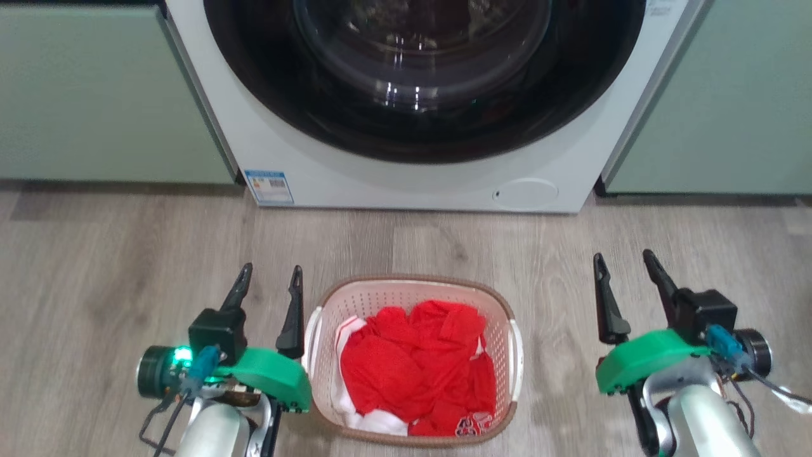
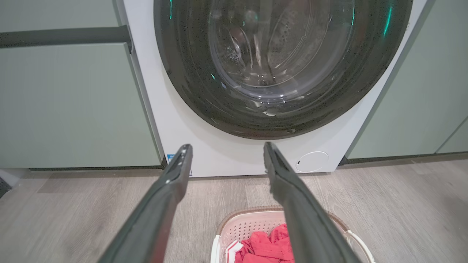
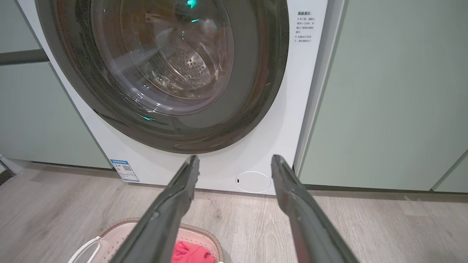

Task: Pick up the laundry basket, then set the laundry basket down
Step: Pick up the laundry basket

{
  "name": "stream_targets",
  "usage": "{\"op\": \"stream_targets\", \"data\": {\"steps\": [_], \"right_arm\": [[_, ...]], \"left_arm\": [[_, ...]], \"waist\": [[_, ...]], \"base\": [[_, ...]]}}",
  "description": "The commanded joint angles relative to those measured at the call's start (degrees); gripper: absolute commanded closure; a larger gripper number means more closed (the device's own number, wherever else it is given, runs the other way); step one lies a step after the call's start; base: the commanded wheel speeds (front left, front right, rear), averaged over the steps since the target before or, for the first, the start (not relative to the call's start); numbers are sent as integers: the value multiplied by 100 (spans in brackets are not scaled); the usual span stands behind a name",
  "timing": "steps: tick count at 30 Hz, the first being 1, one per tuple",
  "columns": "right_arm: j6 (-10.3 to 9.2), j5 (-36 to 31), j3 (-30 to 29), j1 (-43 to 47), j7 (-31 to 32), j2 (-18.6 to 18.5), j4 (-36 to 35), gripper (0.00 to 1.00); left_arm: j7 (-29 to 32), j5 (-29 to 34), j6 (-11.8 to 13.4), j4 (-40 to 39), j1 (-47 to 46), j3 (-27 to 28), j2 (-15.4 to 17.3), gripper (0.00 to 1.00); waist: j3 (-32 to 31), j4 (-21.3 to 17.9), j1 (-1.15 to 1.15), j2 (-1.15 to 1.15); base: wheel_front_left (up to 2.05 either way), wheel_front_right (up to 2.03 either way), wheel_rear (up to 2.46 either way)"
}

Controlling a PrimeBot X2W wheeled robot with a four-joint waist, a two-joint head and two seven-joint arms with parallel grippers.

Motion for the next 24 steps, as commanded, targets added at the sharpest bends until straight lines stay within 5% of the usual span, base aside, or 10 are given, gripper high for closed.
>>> {"op": "stream_targets", "data": {"steps": [1,24], "right_arm": [[41,-72,83,-378,-70,-58,-101,0],[41,614,488,-2115,-70,-58,2187,0]], "left_arm": [[-37,-22,-23,-60,-348,130,-7,0],[-37,-273,-197,2841,-2362,-628,-8,0]], "waist": [[218,-12,0,0],[2569,-98,0,0]], "base": [[0,0,0],[0,0,0]]}}
